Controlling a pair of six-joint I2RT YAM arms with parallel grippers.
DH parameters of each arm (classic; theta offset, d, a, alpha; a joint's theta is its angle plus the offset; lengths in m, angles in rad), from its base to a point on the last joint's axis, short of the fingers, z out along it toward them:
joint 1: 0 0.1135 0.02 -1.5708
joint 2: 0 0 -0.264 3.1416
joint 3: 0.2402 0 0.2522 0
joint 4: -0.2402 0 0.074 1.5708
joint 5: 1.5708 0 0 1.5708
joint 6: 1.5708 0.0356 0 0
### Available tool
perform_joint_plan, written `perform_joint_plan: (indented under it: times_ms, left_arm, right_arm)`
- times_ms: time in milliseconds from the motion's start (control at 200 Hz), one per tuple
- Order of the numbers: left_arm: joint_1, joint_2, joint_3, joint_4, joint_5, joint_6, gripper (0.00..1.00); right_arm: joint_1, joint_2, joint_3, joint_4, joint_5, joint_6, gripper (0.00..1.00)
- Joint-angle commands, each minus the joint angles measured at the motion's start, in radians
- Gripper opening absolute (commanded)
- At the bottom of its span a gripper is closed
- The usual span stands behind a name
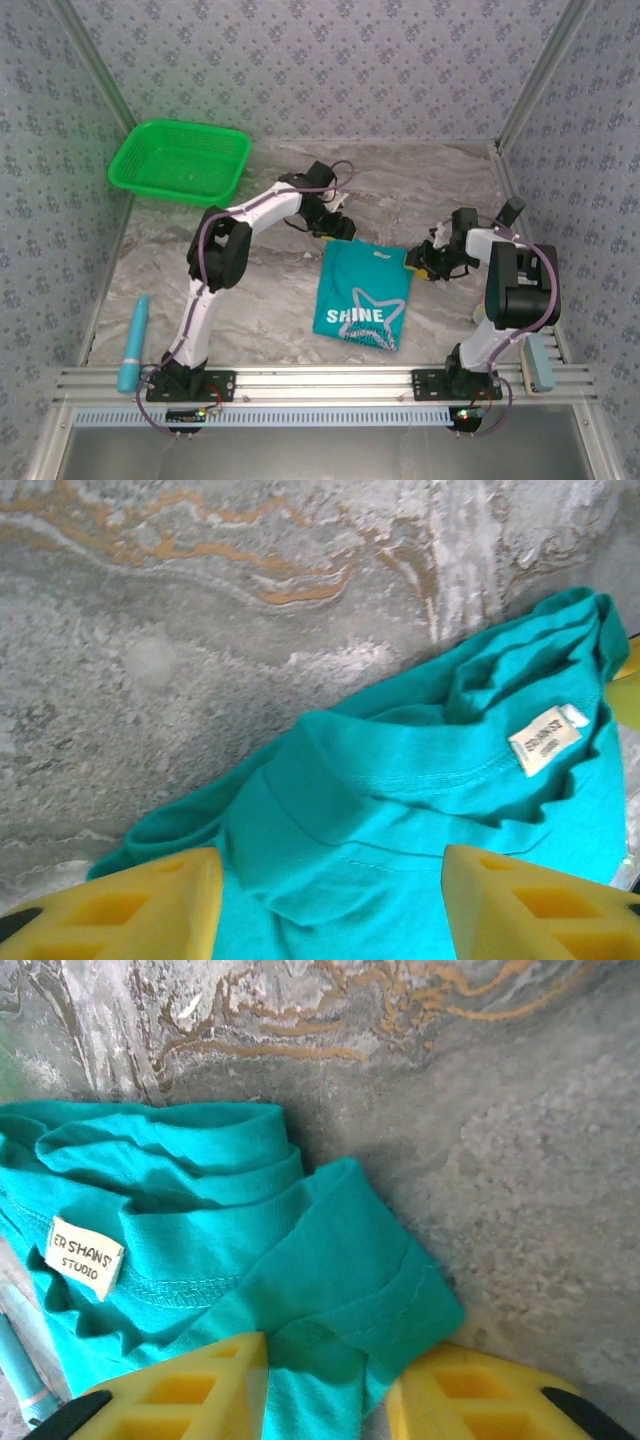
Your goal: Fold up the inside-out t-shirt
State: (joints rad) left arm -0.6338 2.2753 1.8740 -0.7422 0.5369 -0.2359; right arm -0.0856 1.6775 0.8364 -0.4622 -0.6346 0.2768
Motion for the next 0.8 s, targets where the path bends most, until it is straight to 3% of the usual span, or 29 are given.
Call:
perform_joint_plan:
  times_ms: [0,120,220,300,400,635,795]
  left_arm:
    - [-0.031,0.015,0.061,-0.058,0.01,0.03,0.6]
    - [-0.032,0.028,0.066,-0.065,-0.009,0.018,0.59]
    - [-0.029,0.044,0.065,-0.067,-0.036,0.02,0.59]
    - [-0.023,0.065,0.069,-0.068,-0.036,0.013,0.59]
    - [-0.019,0.07,0.07,-0.091,-0.077,0.012,0.59]
    - [-0.014,-0.028,-0.034,-0.04,-0.198,0.005,0.59]
    - [-0.012,0.023,-0.027,0.001,-0.148,-0.008,0.44]
  right_arm:
    - [0.007,0.026,0.003,0.114,-0.044,-0.001,0.4]
    - [0.005,0.015,0.002,0.131,-0.068,0.001,0.29]
    - [0.006,0.018,0.002,0.136,-0.058,0.002,0.28]
    - [0.006,0.026,0.001,0.144,-0.054,0.011,0.3]
    - [0.007,0.035,0.002,0.15,-0.035,0.022,0.4]
    - [0.035,0.025,0.023,0.124,0.042,0.005,0.4]
    - [0.063,0.049,0.033,0.169,0.048,0.008,0.36]
